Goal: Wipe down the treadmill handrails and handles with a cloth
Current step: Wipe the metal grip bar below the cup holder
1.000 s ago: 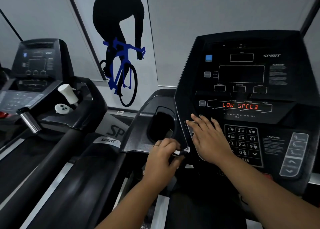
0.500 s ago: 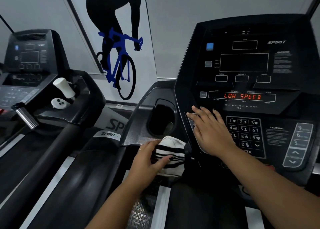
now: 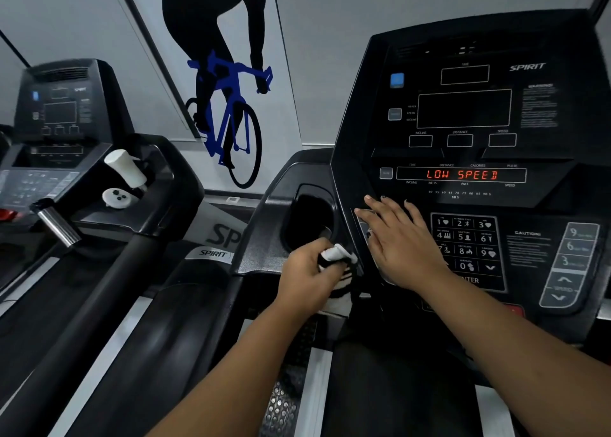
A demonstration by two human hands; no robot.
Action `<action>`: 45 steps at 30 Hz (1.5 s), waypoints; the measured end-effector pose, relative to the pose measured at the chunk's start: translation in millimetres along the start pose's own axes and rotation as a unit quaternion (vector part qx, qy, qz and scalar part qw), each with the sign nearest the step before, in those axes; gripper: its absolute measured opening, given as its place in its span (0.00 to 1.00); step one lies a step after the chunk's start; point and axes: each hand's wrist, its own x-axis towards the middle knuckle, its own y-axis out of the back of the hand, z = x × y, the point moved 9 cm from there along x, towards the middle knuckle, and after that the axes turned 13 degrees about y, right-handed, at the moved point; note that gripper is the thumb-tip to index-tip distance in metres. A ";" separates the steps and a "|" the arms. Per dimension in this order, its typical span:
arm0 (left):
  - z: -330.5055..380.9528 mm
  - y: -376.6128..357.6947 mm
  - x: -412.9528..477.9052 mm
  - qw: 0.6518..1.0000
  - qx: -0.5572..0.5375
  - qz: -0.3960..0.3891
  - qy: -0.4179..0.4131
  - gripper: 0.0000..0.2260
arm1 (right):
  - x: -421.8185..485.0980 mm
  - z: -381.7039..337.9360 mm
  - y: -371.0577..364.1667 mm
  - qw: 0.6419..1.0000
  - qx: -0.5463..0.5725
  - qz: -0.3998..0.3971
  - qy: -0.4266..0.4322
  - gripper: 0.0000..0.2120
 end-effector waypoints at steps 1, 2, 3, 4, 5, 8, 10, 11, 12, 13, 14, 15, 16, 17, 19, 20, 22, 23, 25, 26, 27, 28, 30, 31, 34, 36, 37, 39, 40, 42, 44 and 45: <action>-3.6 -0.7 1.9 0.997 -0.069 -0.028 0.029 0.03 | -0.2 -0.3 -0.1 1.000 0.002 0.000 0.002 0.24; -6.2 -2.0 3.2 0.987 -0.136 -0.059 0.065 0.01 | -0.6 0.0 0.1 1.000 0.004 0.000 0.002 0.24; -10.4 -2.5 4.7 0.976 -0.175 -0.081 0.104 0.04 | -1.0 0.3 0.3 1.000 0.005 0.001 0.002 0.24; -14.5 -3.3 6.6 0.966 -0.199 -0.101 0.132 0.06 | -1.2 0.5 0.4 1.000 0.007 0.001 0.003 0.24; -19.1 -2.6 8.1 0.965 -0.185 -0.112 0.148 0.07 | -1.1 0.4 0.2 1.000 0.008 0.000 0.004 0.24; -32.5 3.5 5.4 0.979 -0.120 -0.087 0.140 0.08 | -1.5 1.5 0.0 1.000 0.009 -0.001 0.007 0.24; -41.3 7.6 -4.4 0.984 -0.128 -0.055 0.111 0.05 | -1.6 1.7 0.1 1.000 0.010 0.001 0.005 0.24; -44.9 9.5 -10.0 0.989 -0.110 -0.040 0.093 0.03 | -1.9 1.4 0.1 1.000 0.009 0.002 0.005 0.24; -49.7 10.9 -13.9 0.994 -0.080 -0.024 0.077 0.06 | -1.8 0.9 0.3 1.000 0.008 0.002 0.004 0.24; -56.4 11.2 -16.0 0.997 -0.035 -0.010 0.065 0.11 | -2.0 0.4 0.0 1.000 0.007 0.002 0.004 0.24; -62.3 12.4 -18.9 0.998 0.013 0.008 0.055 0.15 | -1.8 -0.2 -0.1 1.000 0.006 0.002 0.005 0.24; -67.7 13.4 -22.0 0.997 0.056 0.027 0.045 0.17 | -1.6 -0.3 -0.3 1.000 0.005 0.001 0.005 0.25; -70.3 14.6 -25.0 0.994 0.091 0.049 0.030 0.19 | -1.4 -0.1 -0.4 1.000 0.005 0.001 0.004 0.25; -70.1 15.8 -29.2 0.990 0.114 0.076 0.011 0.21 | -1.4 -0.1 -0.4 1.000 0.004 0.000 0.003 0.25; -66.7 17.4 -35.6 0.982 0.141 0.126 -0.015 0.24 | -1.6 -0.3 -0.6 1.000 0.000 0.000 0.003 0.24; -64.9 18.3 -36.2 0.978 0.147 0.147 -0.019 0.25 | -1.7 -0.7 -0.9 1.000 -0.001 -0.001 0.004 0.24; -59.9 18.0 -34.5 0.969 0.165 0.182 -0.022 0.24 | -1.7 -0.8 -0.7 1.000 0.000 0.001 0.005 0.24; -56.3 17.3 -33.8 0.966 0.172 0.194 -0.024 0.24 | -1.6 -0.7 -0.5 1.000 0.001 0.002 0.005 0.24; -46.5 16.0 -31.0 0.966 0.164 0.198 -0.029 0.24 | -1.3 -0.7 -0.2 1.000 0.002 0.002 0.003 0.24; -40.0 14.5 -28.5 0.970 0.153 0.188 -0.030 0.24 | -1.1 -0.7 -0.4 1.000 0.001 0.002 0.002 0.24; -32.8 11.7 -25.5 0.974 0.142 0.172 -0.032 0.25 | -1.2 -0.9 -0.5 1.000 0.000 0.002 0.002 0.24; -25.3 8.3 -21.8 0.978 0.137 0.153 -0.035 0.26 | -1.2 -0.9 -0.2 1.000 0.002 0.003 0.002 0.24; -9.3 2.3 -15.9 0.981 0.143 0.123 -0.053 0.28 | -1.2 -0.8 1.6 1.000 0.006 0.008 0.000 0.24; -2.9 1.3 -13.7 0.980 0.149 0.113 -0.063 0.29 | -1.0 -0.5 2.5 1.000 0.007 0.011 -0.001 0.24; 1.5 1.7 -6.8 0.984 0.152 0.069 -0.065 0.30 | -0.4 -0.8 2.6 1.000 0.007 0.011 0.000 0.24; -5.1 1.2 0.2 0.993 0.112 0.015 -0.037 0.31 | -0.3 -0.6 1.6 1.000 0.009 0.011 0.001 0.23; -9.3 0.2 3.5 0.997 0.077 -0.017 -0.015 0.31 | -0.2 -0.4 1.4 1.000 0.012 0.011 0.002 0.23; -14.0 -3.1 6.9 0.997 0.019 -0.068 0.014 0.29 | -0.3 0.8 0.9 1.000 0.013 0.012 0.001 0.23; -14.2 -4.6 7.9 0.996 0.007 -0.089 0.021 0.29 | -0.7 1.5 0.6 1.000 0.012 0.011 0.000 0.23; -12.7 -7.6 9.8 0.991 -0.002 -0.132 0.030 0.28 | -0.7 1.8 0.4 1.000 0.014 0.011 0.000 0.23; -13.0 -9.1 11.7 0.986 0.004 -0.163 0.047 0.29 | -0.7 1.2 0.2 1.000 0.015 0.011 0.002 0.23; -14.8 -7.9 13.0 0.986 0.027 -0.156 0.052 0.29 | -0.8 1.3 0.4 1.000 0.014 0.012 0.003 0.23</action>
